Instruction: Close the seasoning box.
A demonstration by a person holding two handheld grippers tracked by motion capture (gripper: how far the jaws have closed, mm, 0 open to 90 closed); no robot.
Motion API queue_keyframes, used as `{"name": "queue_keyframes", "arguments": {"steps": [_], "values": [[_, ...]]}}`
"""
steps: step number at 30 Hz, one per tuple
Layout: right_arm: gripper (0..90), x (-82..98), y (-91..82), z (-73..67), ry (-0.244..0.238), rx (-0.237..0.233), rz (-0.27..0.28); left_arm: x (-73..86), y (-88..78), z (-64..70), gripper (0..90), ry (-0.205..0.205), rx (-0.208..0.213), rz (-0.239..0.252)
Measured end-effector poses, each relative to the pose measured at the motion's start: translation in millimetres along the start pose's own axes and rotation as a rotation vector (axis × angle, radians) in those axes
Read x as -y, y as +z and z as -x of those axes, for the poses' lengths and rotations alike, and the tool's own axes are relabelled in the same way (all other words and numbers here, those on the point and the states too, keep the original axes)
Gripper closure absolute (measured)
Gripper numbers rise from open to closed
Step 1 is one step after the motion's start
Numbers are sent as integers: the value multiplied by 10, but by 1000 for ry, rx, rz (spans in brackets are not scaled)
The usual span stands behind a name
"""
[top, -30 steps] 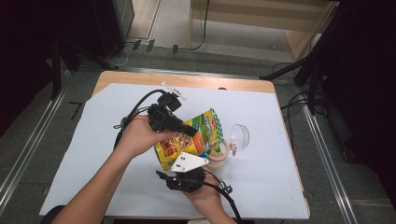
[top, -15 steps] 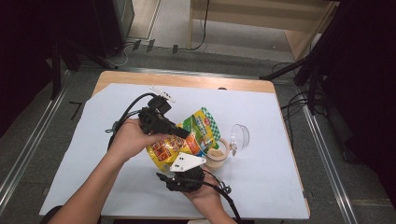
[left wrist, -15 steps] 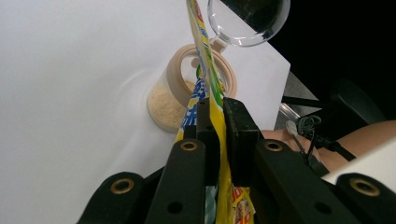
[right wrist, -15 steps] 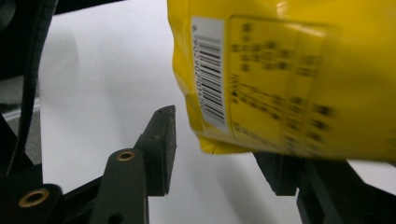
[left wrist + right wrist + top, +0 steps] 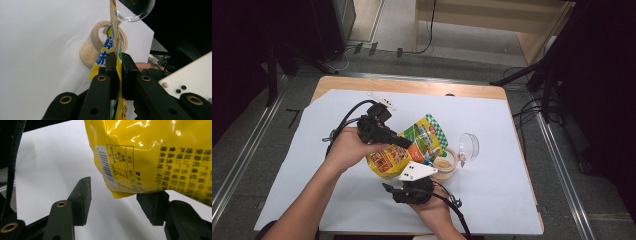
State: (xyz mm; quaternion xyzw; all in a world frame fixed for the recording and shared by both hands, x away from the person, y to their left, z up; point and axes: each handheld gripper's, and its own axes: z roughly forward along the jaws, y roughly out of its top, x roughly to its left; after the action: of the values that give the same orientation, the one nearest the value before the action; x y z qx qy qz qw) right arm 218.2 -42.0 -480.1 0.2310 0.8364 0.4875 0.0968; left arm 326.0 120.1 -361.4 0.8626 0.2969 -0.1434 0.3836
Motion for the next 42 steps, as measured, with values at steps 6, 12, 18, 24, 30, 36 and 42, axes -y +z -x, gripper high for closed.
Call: {"name": "queue_keyframes", "arguments": {"steps": [6,12,18,24,30,36,42], "values": [[481,21,31,-17,-22,12,-34,6,71,-11,849,0,7,-6],[487,46,41,3,-7,17,-45,11,104,-10,843,20,26,-11],[491,40,47,-7,-30,14,-55,25,76,-3,841,62,26,17],[495,47,75,-20,-45,6,-80,41,47,-56,893,48,35,-15],[487,33,62,-22,-55,7,-67,62,-24,-94,900,50,64,0],[477,3,21,-5,-55,14,-45,98,-138,-160,900,46,86,36],[475,-12,-4,13,-39,6,-28,126,-266,-209,900,32,82,90]]}}
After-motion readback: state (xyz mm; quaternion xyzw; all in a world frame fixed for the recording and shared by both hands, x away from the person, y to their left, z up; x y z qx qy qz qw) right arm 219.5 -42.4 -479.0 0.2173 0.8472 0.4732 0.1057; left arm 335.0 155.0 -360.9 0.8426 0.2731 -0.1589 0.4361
